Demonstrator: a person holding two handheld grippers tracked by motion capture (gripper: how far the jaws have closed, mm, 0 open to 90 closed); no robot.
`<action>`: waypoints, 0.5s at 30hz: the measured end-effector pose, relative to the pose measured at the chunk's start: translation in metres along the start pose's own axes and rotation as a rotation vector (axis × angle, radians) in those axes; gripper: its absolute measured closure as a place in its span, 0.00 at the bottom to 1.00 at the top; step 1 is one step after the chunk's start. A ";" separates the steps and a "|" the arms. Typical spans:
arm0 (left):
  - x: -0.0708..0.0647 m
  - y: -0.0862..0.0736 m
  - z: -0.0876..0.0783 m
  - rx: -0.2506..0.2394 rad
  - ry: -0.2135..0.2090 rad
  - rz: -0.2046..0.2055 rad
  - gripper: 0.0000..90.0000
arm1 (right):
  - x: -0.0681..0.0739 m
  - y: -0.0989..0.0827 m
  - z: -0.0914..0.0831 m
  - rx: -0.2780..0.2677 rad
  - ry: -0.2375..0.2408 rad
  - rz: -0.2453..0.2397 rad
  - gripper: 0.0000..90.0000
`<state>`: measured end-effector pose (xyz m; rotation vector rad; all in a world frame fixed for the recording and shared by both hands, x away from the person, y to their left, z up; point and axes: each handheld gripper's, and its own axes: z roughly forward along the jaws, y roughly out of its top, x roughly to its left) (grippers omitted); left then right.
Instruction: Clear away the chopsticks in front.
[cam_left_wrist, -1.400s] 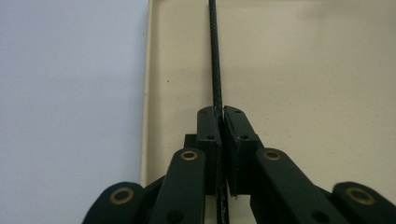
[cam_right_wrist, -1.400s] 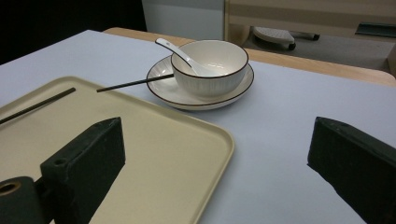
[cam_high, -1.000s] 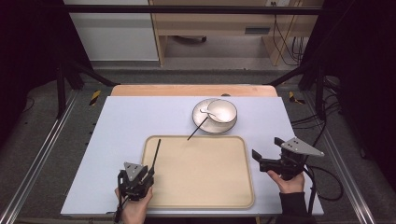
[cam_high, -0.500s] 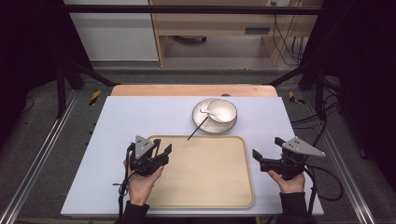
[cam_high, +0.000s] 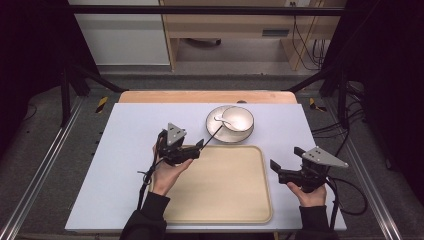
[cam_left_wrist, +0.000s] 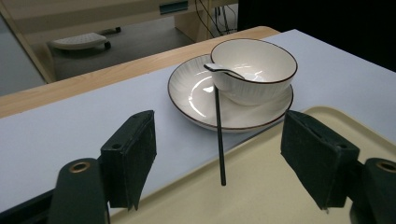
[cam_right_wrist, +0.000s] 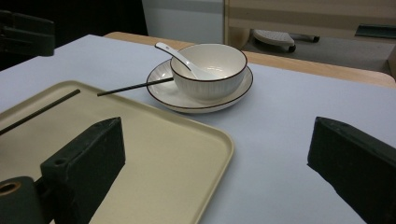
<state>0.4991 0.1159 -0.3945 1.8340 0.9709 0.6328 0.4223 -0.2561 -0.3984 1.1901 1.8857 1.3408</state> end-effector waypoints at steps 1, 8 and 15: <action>0.000 0.002 0.004 0.009 -0.002 0.002 0.28 | 0.000 0.000 0.000 -0.002 0.002 0.001 0.05; -0.010 0.013 0.034 0.061 0.002 0.073 0.27 | 0.001 0.001 0.000 -0.002 0.006 -0.003 0.05; -0.016 0.017 0.060 0.102 -0.019 0.114 0.28 | 0.002 0.002 -0.001 -0.012 0.016 -0.009 0.05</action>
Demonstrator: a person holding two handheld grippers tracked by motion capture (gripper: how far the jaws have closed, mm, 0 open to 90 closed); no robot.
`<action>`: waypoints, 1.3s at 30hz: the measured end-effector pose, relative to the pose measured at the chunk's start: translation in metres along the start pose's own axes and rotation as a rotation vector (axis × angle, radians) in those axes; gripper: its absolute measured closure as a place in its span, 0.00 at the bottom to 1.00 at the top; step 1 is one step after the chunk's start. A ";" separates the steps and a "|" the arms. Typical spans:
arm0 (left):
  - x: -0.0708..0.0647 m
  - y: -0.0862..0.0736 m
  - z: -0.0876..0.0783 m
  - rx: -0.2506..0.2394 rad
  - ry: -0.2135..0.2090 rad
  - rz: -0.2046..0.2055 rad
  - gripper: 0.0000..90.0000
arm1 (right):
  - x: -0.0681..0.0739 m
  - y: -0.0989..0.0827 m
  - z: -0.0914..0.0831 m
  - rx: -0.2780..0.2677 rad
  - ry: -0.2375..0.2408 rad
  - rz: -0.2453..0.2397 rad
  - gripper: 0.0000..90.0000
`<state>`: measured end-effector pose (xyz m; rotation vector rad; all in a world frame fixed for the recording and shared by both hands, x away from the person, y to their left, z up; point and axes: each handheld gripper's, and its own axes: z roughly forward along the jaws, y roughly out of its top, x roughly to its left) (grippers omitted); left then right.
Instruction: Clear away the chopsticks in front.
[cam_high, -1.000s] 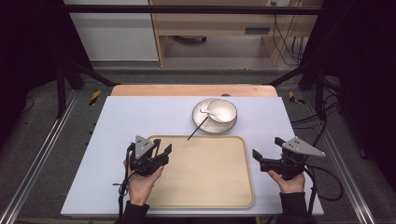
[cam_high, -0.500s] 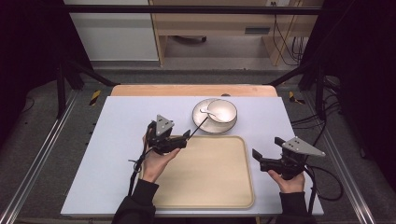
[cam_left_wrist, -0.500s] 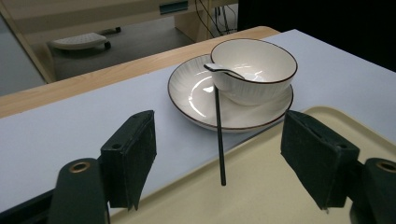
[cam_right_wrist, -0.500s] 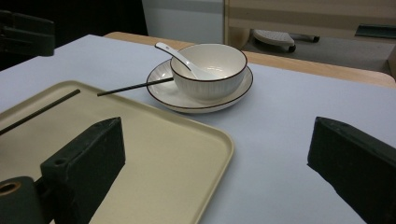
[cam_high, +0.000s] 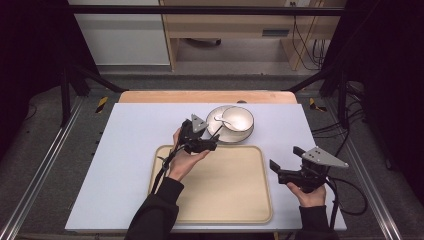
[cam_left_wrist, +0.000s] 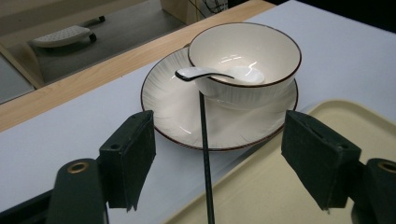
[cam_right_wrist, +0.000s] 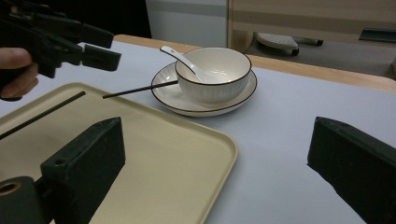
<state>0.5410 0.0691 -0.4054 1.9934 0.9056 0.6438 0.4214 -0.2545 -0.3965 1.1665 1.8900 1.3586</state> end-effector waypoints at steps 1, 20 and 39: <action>0.000 0.001 0.003 -0.001 -0.001 0.005 0.29 | 0.000 0.000 0.000 -0.002 0.000 -0.003 0.05; 0.008 -0.004 0.069 0.146 0.002 0.031 0.55 | -0.001 0.000 -0.002 0.001 -0.003 -0.001 0.05; 0.013 -0.010 0.084 0.166 -0.018 -0.008 0.87 | -0.002 0.000 -0.001 0.003 -0.002 0.003 0.05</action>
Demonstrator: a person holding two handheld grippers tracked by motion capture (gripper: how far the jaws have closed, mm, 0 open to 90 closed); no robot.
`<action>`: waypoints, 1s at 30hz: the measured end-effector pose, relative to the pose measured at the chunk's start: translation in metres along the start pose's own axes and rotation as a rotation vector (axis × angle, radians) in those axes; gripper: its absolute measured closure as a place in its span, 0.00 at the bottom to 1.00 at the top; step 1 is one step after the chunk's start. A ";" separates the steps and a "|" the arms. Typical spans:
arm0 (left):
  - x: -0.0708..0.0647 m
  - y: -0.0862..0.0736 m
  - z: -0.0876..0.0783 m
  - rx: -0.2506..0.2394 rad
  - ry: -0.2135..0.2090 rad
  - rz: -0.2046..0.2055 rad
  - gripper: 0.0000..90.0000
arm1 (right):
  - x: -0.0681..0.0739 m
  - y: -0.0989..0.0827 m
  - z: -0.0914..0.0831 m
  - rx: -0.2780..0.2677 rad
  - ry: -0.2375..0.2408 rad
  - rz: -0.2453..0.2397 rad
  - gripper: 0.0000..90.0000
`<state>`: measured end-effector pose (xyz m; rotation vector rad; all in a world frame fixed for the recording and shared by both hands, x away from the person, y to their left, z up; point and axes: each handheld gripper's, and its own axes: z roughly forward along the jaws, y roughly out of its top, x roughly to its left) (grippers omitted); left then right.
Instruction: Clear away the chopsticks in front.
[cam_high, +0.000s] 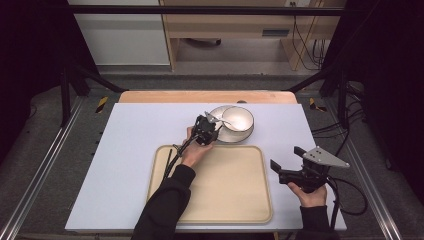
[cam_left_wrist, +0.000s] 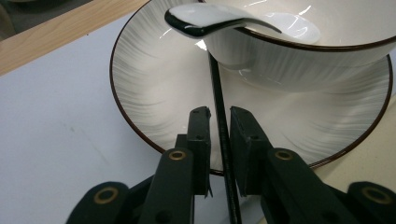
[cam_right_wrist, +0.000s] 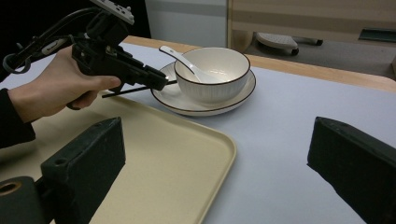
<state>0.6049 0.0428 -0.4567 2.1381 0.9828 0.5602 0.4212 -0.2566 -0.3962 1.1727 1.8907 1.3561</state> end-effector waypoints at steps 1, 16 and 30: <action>0.000 0.000 0.001 0.000 -0.002 -0.005 0.88 | 0.000 0.000 0.000 0.001 0.000 0.000 0.05; -0.002 0.001 -0.006 0.008 0.022 -0.029 0.95 | 0.000 0.000 0.000 0.003 0.000 0.005 0.05; 0.013 -0.011 -0.049 -0.026 0.066 -0.112 0.95 | -0.001 0.000 -0.001 0.001 -0.005 0.005 0.05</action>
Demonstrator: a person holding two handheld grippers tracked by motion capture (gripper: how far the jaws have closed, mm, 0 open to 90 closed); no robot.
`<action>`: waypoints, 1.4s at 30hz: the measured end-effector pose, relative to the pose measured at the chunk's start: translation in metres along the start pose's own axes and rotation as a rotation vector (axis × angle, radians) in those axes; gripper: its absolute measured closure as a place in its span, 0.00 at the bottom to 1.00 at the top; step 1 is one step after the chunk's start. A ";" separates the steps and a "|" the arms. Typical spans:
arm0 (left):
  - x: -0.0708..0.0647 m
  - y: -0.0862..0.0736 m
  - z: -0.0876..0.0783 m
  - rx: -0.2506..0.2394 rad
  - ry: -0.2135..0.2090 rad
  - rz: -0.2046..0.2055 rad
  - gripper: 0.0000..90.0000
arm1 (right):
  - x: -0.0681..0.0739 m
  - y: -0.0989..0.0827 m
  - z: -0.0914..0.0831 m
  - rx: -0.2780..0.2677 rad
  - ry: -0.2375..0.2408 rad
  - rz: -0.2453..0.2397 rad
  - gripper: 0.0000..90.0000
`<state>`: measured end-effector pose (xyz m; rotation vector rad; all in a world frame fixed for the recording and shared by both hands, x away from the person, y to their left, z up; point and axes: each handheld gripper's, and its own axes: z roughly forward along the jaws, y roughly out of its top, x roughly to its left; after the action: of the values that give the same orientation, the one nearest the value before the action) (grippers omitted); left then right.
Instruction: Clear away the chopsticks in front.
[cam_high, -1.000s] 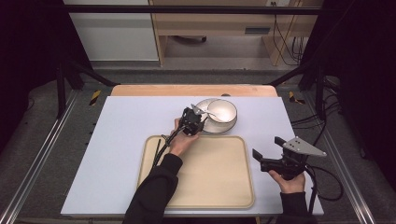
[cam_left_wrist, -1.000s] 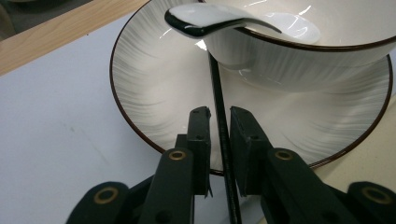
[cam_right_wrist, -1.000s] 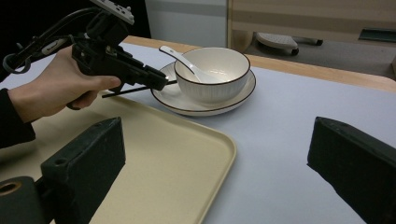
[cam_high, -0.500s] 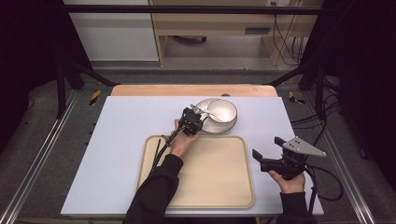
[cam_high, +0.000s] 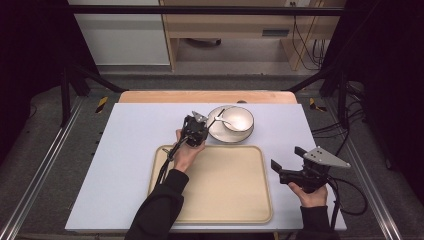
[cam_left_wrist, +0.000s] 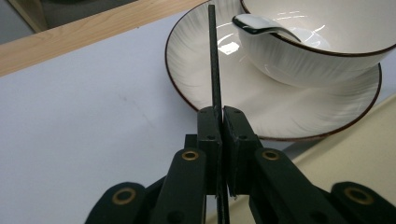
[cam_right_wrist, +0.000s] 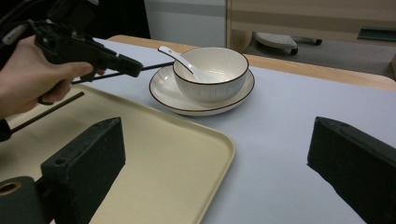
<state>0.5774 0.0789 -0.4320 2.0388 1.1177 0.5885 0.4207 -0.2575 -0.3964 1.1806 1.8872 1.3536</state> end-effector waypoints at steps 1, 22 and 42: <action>0.001 -0.002 -0.004 -0.004 0.008 -0.002 0.95 | 0.000 0.000 0.000 0.001 0.000 -0.003 0.05; -0.001 -0.059 -0.091 -0.122 0.106 -0.115 0.95 | -0.003 -0.001 -0.001 0.000 -0.014 0.002 0.05; -0.025 -0.124 -0.146 -0.237 0.144 -0.252 0.95 | -0.002 -0.004 -0.001 0.011 -0.017 0.003 0.05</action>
<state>0.4007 0.1573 -0.4374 1.6452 1.2996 0.7105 0.4199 -0.2603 -0.3998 1.1970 1.8841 1.3317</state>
